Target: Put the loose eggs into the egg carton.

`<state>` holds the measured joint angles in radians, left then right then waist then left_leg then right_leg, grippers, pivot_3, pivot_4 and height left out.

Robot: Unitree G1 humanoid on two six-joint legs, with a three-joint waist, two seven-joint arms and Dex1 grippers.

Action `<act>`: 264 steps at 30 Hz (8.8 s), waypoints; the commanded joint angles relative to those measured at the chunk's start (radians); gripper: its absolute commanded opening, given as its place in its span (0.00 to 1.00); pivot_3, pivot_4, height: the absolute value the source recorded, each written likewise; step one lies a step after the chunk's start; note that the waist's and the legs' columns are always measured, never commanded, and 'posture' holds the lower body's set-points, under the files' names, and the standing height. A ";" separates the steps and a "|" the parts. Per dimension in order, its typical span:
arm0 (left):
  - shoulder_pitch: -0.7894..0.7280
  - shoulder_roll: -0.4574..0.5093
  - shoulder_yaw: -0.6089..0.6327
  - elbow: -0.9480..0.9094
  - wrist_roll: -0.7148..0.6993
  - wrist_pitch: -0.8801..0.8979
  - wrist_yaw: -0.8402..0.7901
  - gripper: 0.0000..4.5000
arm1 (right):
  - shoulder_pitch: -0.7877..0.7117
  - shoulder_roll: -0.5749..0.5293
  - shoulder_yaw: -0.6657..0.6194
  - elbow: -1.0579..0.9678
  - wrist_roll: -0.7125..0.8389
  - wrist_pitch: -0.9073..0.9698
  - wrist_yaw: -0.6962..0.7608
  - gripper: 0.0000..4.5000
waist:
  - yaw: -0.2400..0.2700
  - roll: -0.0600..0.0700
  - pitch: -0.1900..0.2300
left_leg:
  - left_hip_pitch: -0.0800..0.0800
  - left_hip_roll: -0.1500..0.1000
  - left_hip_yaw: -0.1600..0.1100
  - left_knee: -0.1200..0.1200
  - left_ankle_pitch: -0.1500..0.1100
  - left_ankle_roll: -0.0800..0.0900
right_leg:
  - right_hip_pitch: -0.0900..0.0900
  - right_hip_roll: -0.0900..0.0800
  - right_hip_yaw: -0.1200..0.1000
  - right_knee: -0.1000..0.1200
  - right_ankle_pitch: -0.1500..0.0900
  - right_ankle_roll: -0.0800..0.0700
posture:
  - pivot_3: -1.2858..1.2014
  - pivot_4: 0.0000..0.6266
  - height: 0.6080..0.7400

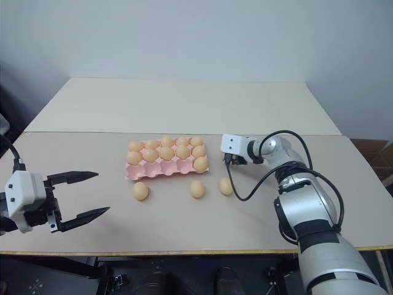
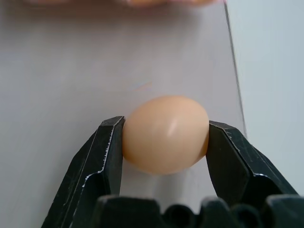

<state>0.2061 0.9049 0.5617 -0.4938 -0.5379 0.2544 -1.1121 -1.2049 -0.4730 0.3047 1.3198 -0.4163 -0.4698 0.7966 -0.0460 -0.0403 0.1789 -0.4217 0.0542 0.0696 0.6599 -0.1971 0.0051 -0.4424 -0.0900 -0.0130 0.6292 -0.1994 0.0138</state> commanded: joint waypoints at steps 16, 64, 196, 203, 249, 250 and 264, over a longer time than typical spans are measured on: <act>-0.036 0.016 -0.009 0.062 0.018 -0.053 -0.019 1.00 | 0.143 0.161 -0.110 -0.622 0.303 0.267 0.216 0.56 | -0.004 0.001 0.001 | 0.000 0.011 0.000 0.000 -0.001 -0.002 | -0.001 0.010 0.000 0.000 0.003 0.001 | 0.52 0.24 1.00; -0.047 0.019 0.004 0.081 -0.105 -0.030 -0.128 1.00 | 0.870 -0.582 -0.438 -1.684 0.724 0.906 0.486 0.99 | 0.030 0.001 0.000 | 0.000 0.016 0.009 0.000 -0.001 -0.004 | -0.011 0.013 0.006 0.001 -0.003 -0.004 | 0.52 0.24 1.00; 0.040 -0.033 0.069 -0.006 -0.102 -0.042 -0.051 1.00 | 0.818 -0.475 -0.310 -1.771 0.721 0.934 0.338 0.99 | 0.034 -0.002 -0.002 | -0.002 0.017 0.015 0.000 -0.001 -0.004 | -0.014 0.014 0.010 0.000 -0.001 -0.004 | 0.52 0.24 1.00; 0.044 -0.033 0.040 -0.007 -0.098 -0.038 -0.060 1.00 | 0.765 -0.421 -0.236 -1.747 0.693 0.972 0.280 0.99 | 0.031 -0.002 -0.002 | -0.001 0.017 0.015 0.000 -0.001 -0.004 | -0.014 0.014 0.010 0.001 -0.001 -0.004 | 0.52 0.24 1.00; 0.097 -0.012 0.070 -0.018 -0.048 -0.041 -0.037 1.00 | 0.635 -0.009 0.055 -1.438 0.409 0.799 0.128 0.59 | 0.031 -0.003 -0.002 | -0.002 0.017 0.015 0.000 -0.001 -0.004 | -0.014 0.014 0.010 0.002 0.000 -0.004 | 0.52 0.24 1.00; 0.105 -0.013 0.078 -0.017 -0.048 -0.039 -0.037 1.00 | 0.625 -0.010 0.047 -1.462 0.420 0.815 0.133 0.59 | 0.030 -0.003 -0.002 | -0.002 0.017 0.015 0.000 -0.001 -0.004 | -0.014 0.015 0.010 0.002 0.000 -0.004 | 0.52 0.24 1.00; 0.198 -0.034 0.179 -0.001 -0.013 -0.044 -0.035 1.00 | 0.320 0.268 0.117 -1.237 0.384 0.790 0.025 0.59 | 0.025 -0.003 -0.003 | -0.002 0.019 0.016 0.000 -0.001 -0.004 | -0.014 0.015 0.009 0.002 0.003 -0.010 | 0.52 0.24 1.00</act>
<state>0.4002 0.8724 0.7076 -0.4695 -0.5509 0.2209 -1.1506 -0.8581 -0.2181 0.4226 0.0562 -0.0192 0.3634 0.8417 -0.0213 -0.0436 0.1761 -0.4236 0.0730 0.0852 0.6598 -0.1978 0.0009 -0.4568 -0.0749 -0.0039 0.6311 -0.1968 0.0038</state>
